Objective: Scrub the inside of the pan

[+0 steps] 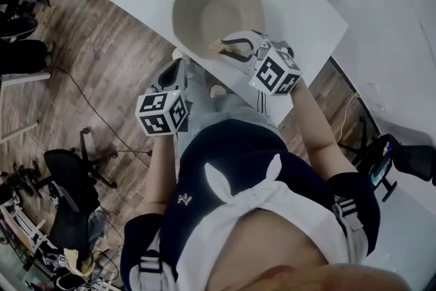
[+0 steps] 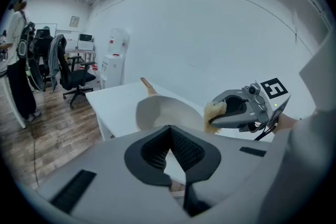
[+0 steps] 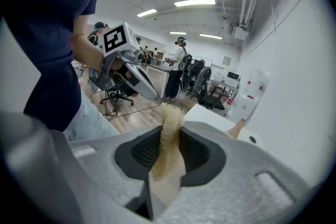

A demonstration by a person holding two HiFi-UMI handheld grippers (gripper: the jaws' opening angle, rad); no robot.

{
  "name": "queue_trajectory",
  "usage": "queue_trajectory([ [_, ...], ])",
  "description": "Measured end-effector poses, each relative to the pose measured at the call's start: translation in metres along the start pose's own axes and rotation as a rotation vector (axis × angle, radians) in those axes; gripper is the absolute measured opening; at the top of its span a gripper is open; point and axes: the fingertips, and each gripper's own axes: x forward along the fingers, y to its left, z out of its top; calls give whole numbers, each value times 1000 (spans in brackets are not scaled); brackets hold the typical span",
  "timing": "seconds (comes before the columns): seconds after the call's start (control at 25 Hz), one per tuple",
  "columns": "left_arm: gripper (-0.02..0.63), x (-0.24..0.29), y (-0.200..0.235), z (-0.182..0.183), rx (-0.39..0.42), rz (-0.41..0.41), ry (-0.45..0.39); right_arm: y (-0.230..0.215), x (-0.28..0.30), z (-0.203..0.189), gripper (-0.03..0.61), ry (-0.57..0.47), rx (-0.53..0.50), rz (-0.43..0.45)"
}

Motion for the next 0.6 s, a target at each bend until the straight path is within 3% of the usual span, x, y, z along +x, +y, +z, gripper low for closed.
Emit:
queue_trajectory([
  [0.44, 5, 42, 21, -3, -63, 2, 103, 4, 37, -31, 92, 117, -59, 124],
  [0.6, 5, 56, 34, -10, -121, -1, 141, 5, 56, -43, 92, 159, -90, 163],
])
